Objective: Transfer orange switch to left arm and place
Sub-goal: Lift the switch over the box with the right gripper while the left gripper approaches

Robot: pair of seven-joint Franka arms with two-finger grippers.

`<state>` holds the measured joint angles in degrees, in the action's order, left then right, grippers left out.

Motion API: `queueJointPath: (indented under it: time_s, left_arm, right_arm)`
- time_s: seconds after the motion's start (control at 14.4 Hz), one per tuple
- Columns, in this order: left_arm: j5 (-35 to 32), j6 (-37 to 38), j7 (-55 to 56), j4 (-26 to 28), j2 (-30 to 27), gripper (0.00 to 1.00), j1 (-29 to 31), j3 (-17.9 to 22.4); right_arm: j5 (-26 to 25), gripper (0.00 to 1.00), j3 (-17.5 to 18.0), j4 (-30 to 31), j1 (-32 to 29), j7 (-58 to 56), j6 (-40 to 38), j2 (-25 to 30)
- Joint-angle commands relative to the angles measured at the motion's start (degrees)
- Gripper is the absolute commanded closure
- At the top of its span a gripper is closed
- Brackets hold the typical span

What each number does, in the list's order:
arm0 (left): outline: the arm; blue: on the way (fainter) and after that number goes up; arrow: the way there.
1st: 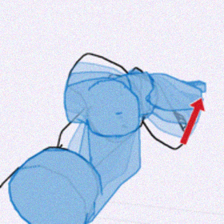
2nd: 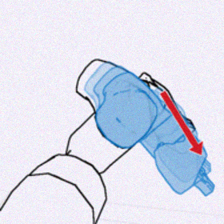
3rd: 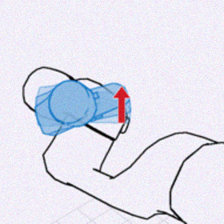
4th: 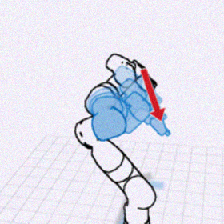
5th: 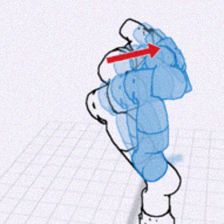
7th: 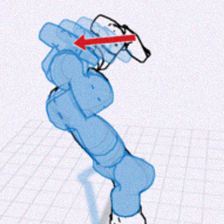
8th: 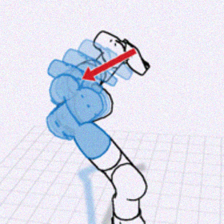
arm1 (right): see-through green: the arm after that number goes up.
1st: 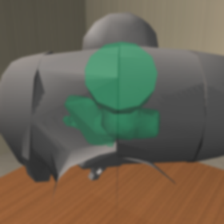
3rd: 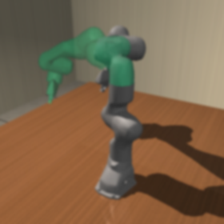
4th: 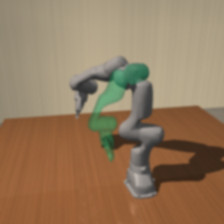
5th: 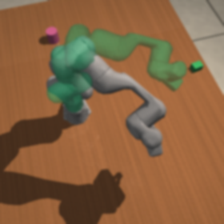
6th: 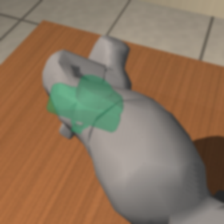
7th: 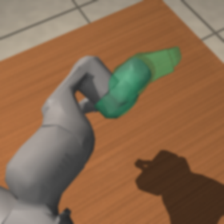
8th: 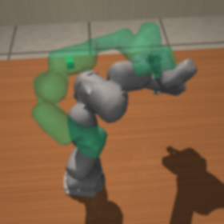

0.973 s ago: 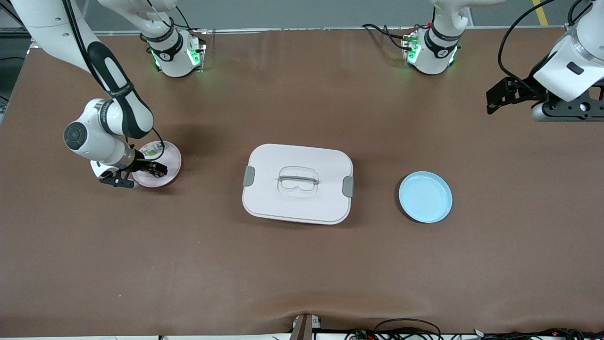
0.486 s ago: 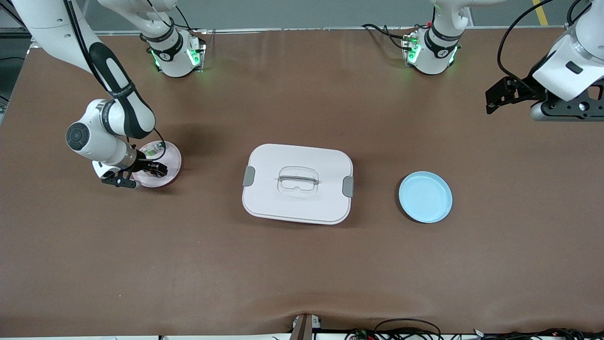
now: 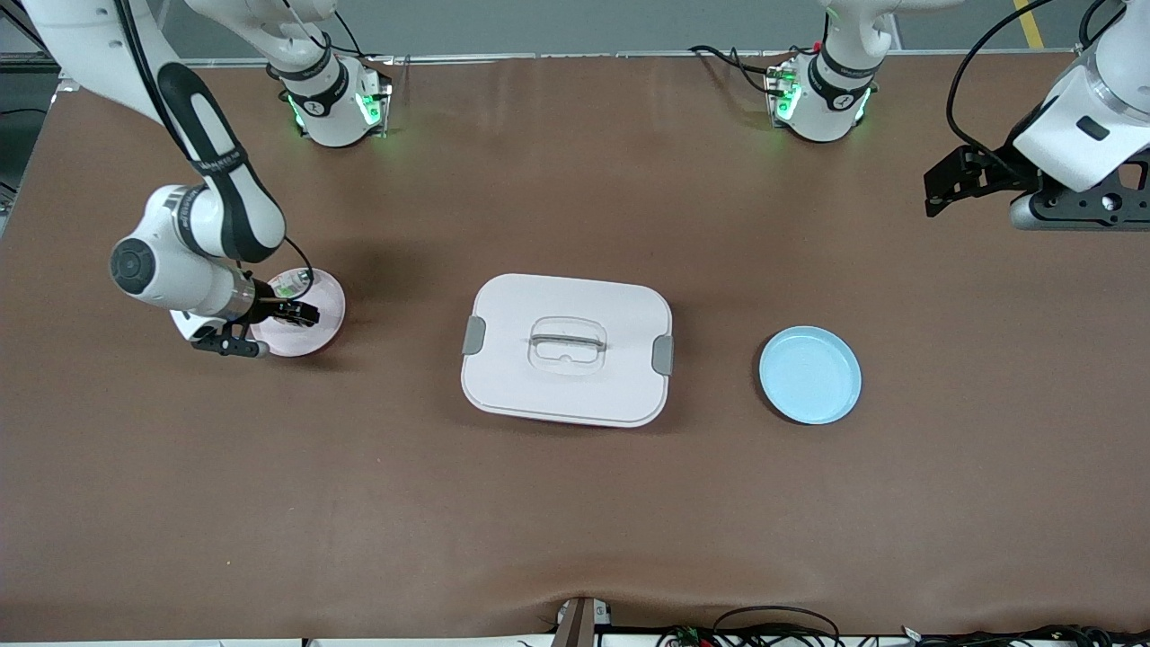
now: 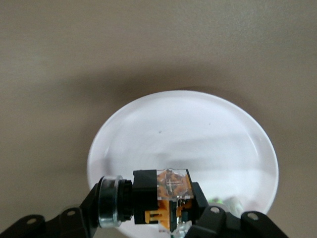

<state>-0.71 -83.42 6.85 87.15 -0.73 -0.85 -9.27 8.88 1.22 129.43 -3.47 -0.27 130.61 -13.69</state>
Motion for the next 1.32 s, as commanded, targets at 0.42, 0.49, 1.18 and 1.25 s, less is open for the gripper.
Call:
queueJointPath:
  time_s: [0.42, 0.49, 1.18, 1.25]
  left_arm:
    - [0.4, -0.3, 0.1, 0.0, -0.3, 0.0, 0.0, -0.3]
    - [0.5, -0.3, 0.2, 0.0, -0.3, 0.0, -0.3, -0.3]
    - [9.0, -0.7, 0.6, 1.3, -0.1, 0.0, -0.8, -2.6]
    - [9.5, -1.4, 0.6, 1.9, -0.2, 0.0, -1.0, -2.6]
  right_arm:
    - [0.1, 0.82, 0.4, -24.6, 5.9, 19.3, -38.9, 4.0]
    - [0.4, 0.82, 0.4, -27.4, 7.5, 23.5, -41.7, 3.9]
    - [20.2, 0.83, 0.3, -43.6, 27.7, 71.5, -42.0, -1.2]
    - [22.7, 0.83, 0.3, -43.8, 28.2, 73.9, -39.8, -1.5]
